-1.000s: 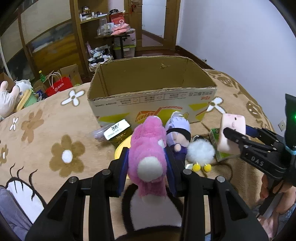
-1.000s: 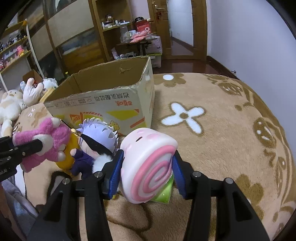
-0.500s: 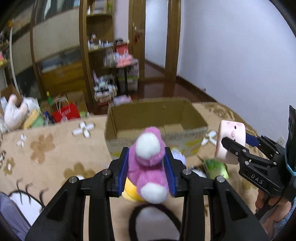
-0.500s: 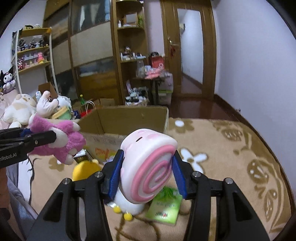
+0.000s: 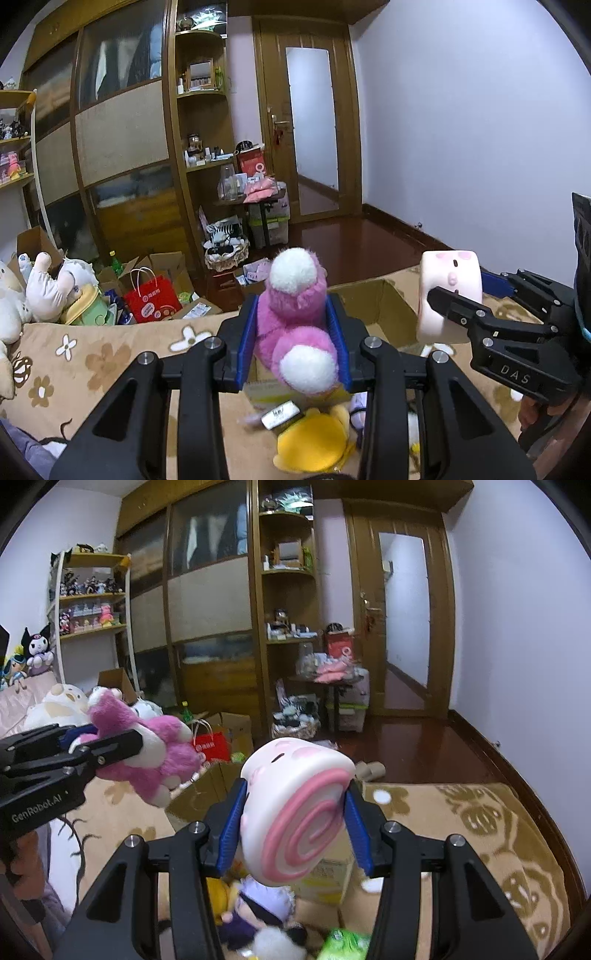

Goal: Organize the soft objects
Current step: 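Lift the pink bear with the left gripper while the right gripper lifts the swirl roll over the box, then open both grippers to drop the pink bear and swirl roll into the box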

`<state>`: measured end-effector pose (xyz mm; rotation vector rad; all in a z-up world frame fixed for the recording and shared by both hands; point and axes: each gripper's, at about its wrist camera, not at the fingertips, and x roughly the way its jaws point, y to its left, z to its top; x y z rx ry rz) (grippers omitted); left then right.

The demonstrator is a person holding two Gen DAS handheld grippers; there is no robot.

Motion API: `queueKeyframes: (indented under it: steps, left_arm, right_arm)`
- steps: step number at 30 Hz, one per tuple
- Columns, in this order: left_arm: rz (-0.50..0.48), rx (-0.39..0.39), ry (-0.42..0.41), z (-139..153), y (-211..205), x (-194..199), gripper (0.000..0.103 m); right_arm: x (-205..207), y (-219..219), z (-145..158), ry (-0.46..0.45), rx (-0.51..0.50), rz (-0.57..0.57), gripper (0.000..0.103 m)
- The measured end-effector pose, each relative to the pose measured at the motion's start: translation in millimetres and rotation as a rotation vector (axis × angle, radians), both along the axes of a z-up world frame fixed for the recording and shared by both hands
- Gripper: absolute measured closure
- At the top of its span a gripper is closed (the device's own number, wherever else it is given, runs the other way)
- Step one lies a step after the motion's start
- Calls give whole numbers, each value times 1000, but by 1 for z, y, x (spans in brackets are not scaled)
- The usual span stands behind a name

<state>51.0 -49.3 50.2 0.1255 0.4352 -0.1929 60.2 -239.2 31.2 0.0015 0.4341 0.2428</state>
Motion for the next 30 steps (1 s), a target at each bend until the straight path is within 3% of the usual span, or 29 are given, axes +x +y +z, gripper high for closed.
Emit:
queueKeyframes:
  steps: [7,17,22,30]
  left_arm:
    - [38,18,6,-11,9,39,68]
    - [30,-33,71,-44,17,80,68]
    - [39,-63,166,-68,23,102,68]
    - [74,-38,258,-89,26,114,64]
  right_arm:
    - [26,14,-9,-5,-30,18,49]
    - [67,20,-47,52,-34,19,49]
    - [82,17,-67,99,-26,12,48]
    - [93,13,-86,154,-2,-6,41]
